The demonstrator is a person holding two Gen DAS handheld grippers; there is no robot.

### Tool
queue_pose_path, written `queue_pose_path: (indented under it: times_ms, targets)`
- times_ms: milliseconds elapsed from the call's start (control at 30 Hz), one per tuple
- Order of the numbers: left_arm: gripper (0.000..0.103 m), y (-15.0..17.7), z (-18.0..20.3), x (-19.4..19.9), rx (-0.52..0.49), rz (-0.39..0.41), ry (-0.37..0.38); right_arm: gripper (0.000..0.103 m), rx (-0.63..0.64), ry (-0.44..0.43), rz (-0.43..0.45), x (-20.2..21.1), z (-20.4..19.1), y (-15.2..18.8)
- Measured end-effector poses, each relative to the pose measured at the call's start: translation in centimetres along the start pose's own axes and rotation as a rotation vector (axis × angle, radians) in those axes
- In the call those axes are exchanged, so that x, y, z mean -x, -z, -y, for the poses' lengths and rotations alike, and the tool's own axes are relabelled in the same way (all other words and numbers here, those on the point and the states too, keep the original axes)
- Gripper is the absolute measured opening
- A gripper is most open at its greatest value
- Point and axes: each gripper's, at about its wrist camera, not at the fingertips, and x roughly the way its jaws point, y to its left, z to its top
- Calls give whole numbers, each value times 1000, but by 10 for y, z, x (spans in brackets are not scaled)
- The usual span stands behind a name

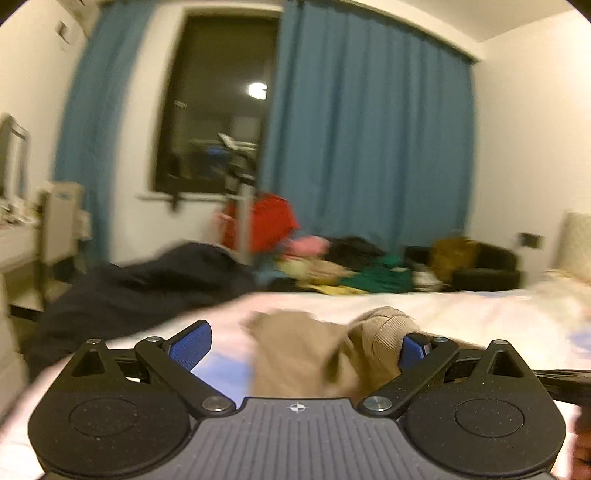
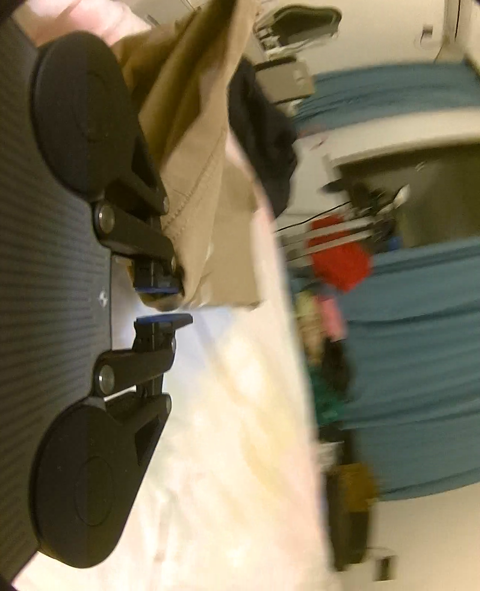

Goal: Fold clothes

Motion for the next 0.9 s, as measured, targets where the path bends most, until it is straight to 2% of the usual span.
queue_pose_path:
  times_ms: [33, 100, 133, 167, 233, 333, 500, 633, 733, 767, 833, 900]
  targets:
    - [100, 6, 3, -6, 4, -29, 2, 29, -4, 12, -54, -4, 4, 3]
    - [100, 17, 7, -17, 19, -86, -21, 62, -11, 38, -161, -12, 11, 9]
    - [100, 21, 7, -21, 31, -106, -30, 69, 6, 28, -187, -12, 10, 11]
    - [100, 23, 7, -24, 43, -123, -38, 83, 36, 14, -205, -13, 8, 10]
    - [100, 29, 8, -28, 63, -151, -55, 84, 124, 5, -232, -8, 0, 10]
    - [100, 26, 11, -23, 62, -144, -80, 84, 219, -25, -245, 5, -13, 7]
    - [100, 19, 18, -11, 26, -101, -115, 84, 363, -256, -270, 32, -23, 3]
    - [100, 11, 22, -6, -14, -61, -127, 84, 458, -320, -153, 45, -41, 3]
    - [100, 9, 23, -5, -10, -46, -134, 84, 455, -315, -163, 20, -68, 19]
    - [100, 8, 22, -5, -6, -43, -136, 84, 440, -293, -215, 4, -76, 27]
    - [100, 7, 23, -6, -6, -38, -145, 83, 415, -187, -277, -25, -82, 39]
    - [100, 9, 24, -5, -13, -32, -167, 83, 337, -114, -226, -30, -74, 34]
